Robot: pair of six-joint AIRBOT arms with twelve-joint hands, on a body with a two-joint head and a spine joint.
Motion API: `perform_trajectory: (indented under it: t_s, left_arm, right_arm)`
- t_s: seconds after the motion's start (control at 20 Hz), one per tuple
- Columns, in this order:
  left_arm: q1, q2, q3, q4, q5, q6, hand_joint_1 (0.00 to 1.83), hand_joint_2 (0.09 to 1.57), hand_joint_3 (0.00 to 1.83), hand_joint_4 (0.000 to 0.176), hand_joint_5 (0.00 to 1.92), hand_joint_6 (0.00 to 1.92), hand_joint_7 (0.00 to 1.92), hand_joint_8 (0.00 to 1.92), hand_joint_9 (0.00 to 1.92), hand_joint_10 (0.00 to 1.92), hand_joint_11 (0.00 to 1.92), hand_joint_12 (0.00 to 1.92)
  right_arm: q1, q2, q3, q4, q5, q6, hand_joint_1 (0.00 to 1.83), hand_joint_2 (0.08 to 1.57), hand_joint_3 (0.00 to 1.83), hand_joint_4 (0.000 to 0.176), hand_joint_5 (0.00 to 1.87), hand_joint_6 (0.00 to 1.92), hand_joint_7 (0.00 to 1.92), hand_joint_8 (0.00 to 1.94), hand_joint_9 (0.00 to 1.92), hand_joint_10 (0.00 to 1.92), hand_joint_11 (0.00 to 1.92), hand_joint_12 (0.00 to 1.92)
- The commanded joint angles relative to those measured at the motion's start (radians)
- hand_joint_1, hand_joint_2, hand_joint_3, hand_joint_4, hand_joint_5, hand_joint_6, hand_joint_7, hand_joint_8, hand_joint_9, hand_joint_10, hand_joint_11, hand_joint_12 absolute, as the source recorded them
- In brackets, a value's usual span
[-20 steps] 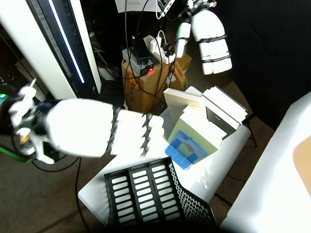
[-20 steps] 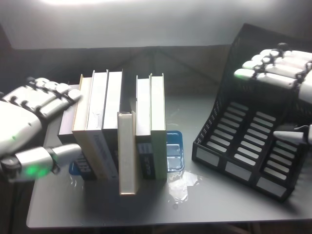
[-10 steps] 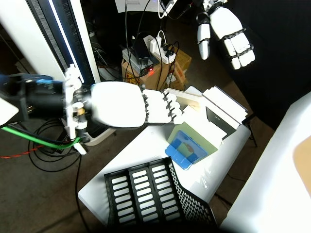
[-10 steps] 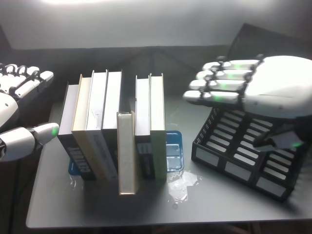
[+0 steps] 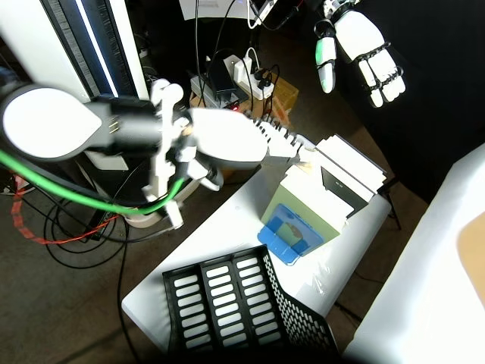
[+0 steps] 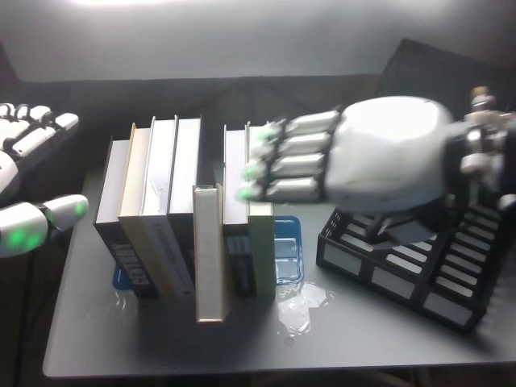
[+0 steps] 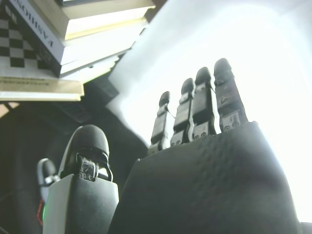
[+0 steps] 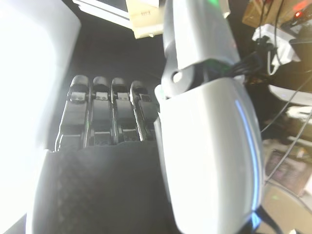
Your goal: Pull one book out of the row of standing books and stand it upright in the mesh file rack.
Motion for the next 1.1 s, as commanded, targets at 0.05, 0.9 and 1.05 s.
perform_trajectory:
  t_s: [0.05,0.9,1.05]
  left_arm:
    - [0.004,0.010,0.007,-0.030,-0.116,0.001,0.00,1.30,0.00,0.124,0.00,0.00,0.00,0.00,0.00,0.00,0.00,0.00]
    - [0.152,0.014,-0.008,-0.181,-0.225,-0.072,0.01,1.37,0.02,0.066,0.00,0.00,0.00,0.00,0.00,0.00,0.00,0.00]
    - [0.161,0.023,0.002,-0.187,-0.207,-0.095,0.00,1.36,0.01,0.056,0.00,0.00,0.00,0.00,0.00,0.00,0.00,0.00]
  right_arm:
    - [0.020,-0.025,0.013,-0.010,0.056,0.013,1.10,0.98,0.02,0.038,0.00,0.00,0.00,0.00,0.00,0.00,0.00,0.00]
    - [0.033,-0.305,0.071,-0.310,-0.076,-0.027,1.11,1.13,0.00,0.052,0.33,0.04,0.14,0.00,0.10,0.02,0.00,0.49]
    - [0.029,-0.336,0.073,-0.310,-0.093,-0.065,1.05,1.12,0.00,0.000,0.43,0.04,0.21,0.00,0.12,0.02,0.00,0.67]
